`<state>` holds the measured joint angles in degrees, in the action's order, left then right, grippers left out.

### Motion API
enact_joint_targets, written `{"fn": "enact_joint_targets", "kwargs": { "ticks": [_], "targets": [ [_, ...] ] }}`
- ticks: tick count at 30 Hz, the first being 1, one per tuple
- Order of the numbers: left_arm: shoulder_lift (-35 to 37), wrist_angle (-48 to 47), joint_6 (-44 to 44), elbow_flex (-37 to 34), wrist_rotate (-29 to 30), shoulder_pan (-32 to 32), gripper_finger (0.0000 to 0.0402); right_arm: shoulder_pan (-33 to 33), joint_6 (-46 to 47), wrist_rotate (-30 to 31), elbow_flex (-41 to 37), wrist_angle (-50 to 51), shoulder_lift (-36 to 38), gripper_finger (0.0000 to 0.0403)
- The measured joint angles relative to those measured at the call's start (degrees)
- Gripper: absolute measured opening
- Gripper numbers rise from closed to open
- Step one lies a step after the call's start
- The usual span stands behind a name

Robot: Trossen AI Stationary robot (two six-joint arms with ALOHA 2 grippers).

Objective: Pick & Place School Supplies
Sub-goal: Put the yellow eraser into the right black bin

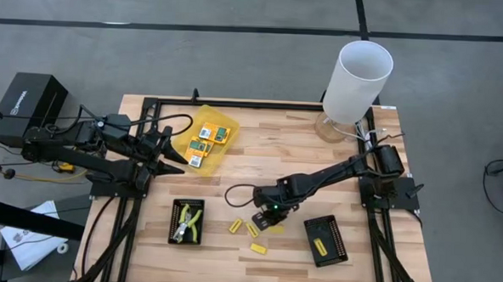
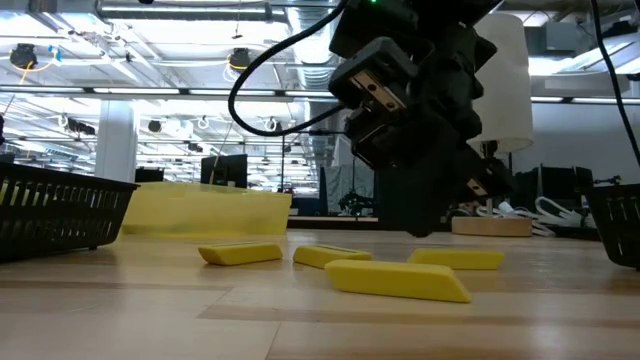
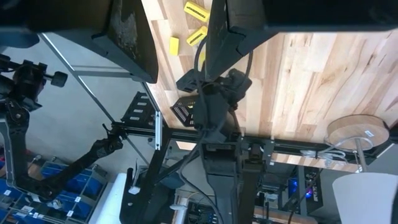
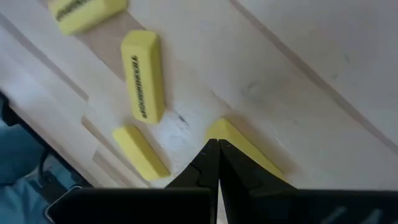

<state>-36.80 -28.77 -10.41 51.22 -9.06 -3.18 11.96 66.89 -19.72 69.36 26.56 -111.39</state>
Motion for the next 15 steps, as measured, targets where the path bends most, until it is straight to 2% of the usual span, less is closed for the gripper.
{"fn": "enact_joint_targets", "kwargs": {
  "ticks": [15],
  "targets": [
    [0.00,-0.01,0.11,0.00,0.00,0.00,0.0129,0.77,0.00,-1.03,-0.02,3.22,0.02,0.0000]
  ]
}}
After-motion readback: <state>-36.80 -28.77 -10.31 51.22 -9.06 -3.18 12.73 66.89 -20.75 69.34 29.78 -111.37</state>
